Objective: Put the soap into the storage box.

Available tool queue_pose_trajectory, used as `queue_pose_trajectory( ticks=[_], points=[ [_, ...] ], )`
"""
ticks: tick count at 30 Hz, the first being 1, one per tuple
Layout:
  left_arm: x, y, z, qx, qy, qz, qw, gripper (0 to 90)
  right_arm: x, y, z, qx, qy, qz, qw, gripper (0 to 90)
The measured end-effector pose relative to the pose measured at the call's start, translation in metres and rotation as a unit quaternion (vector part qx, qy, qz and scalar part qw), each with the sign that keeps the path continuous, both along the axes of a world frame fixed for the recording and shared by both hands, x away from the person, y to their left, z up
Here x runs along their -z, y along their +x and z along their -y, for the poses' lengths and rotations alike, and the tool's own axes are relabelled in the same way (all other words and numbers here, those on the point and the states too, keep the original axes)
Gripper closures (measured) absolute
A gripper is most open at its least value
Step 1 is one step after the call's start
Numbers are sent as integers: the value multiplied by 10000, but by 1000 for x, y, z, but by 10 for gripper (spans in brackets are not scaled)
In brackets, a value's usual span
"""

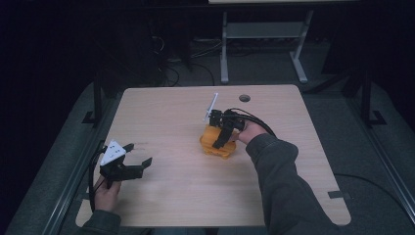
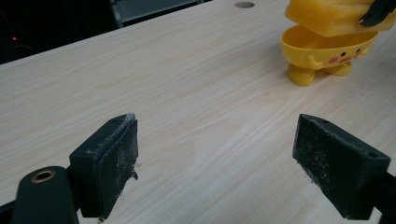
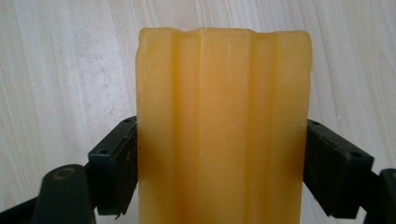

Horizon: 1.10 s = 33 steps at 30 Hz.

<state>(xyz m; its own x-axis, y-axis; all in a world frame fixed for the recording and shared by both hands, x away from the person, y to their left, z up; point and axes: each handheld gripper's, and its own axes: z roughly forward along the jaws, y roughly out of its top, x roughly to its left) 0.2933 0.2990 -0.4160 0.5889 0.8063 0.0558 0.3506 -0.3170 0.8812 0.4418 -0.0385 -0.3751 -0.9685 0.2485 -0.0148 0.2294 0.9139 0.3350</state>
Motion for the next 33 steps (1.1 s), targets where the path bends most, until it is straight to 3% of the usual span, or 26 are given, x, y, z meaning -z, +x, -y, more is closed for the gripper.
queue_pose_trajectory(
  ticks=[27,33],
  points=[
    [0,0,-1,-8,-8,11,10000,134,8,2,-5,-32,-2,14,10000,206],
    [0,0,-1,-1,-7,3,10000,134,10,2,-3,0,151,14,9999,205]
  ],
)
